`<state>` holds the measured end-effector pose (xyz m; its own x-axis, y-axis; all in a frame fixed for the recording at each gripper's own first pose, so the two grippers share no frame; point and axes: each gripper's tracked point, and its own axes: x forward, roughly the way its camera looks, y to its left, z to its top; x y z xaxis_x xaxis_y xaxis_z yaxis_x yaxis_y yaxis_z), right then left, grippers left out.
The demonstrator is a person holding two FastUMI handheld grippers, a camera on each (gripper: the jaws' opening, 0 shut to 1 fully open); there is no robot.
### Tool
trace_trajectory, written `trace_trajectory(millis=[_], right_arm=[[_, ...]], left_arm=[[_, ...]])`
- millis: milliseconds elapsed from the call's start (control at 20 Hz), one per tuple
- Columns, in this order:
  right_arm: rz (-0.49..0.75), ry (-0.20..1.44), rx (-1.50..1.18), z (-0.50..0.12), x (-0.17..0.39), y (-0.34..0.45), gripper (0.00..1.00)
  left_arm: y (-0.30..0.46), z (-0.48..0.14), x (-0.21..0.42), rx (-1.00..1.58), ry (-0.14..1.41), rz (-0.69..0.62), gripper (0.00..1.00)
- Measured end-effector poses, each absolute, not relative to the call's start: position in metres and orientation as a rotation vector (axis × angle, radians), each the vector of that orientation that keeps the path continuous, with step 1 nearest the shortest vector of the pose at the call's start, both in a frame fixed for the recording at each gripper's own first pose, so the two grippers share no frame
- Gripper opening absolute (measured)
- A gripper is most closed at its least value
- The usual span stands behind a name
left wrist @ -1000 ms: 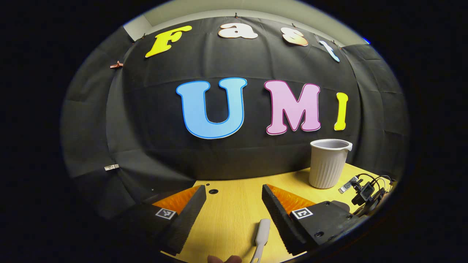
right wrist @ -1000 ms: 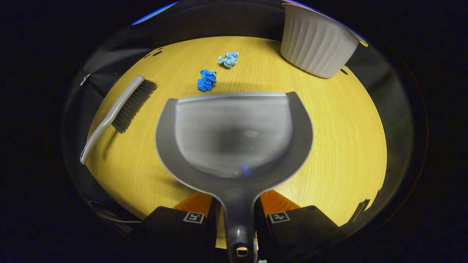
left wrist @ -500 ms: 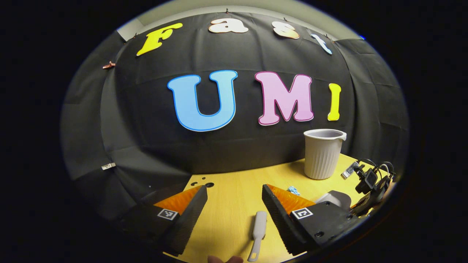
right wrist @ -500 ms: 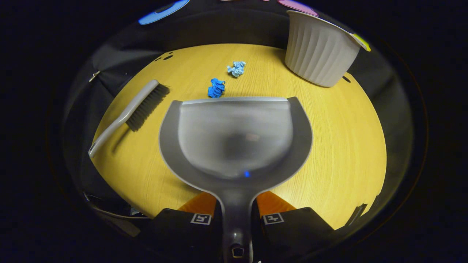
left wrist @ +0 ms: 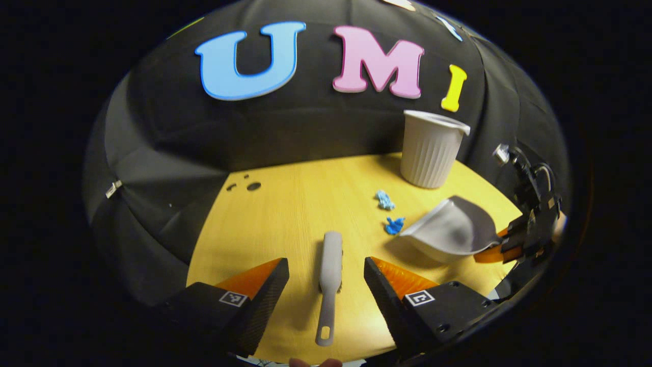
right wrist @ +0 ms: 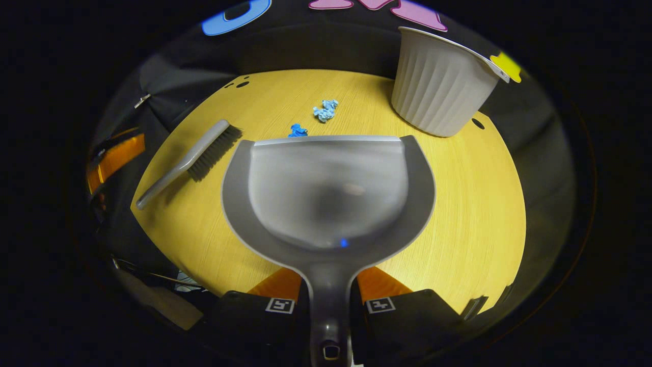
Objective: Pick up the small broom and dustpan from the desktop, sweep the trash into the dustpan with the broom, and then empty the trash into the garbage bin.
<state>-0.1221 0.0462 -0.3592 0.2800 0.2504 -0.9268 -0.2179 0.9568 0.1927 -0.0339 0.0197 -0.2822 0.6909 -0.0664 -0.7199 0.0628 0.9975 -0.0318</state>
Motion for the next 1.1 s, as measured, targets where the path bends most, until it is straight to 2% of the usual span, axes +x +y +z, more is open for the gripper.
trace_trajectory(millis=[250,400,800,1100], right_arm=[[0.297,1.258,0.042,-0.359,-0.128,0.04,0.36],[0.282,1.262,0.05,-0.355,-0.134,0.029,0.36],[0.246,1.281,0.074,-0.359,-0.142,0.025,0.36],[0.241,1.282,0.091,-0.355,-0.141,0.024,0.36]], left_arm=[[0.005,-0.344,-0.041,-0.053,1.033,-0.121,0.95],[0.01,-0.372,-0.04,-0.049,1.109,-0.123,0.94],[0.004,-0.41,-0.038,-0.034,1.234,-0.163,0.85],[0.009,-0.421,-0.038,0.018,1.255,-0.155,0.71]])
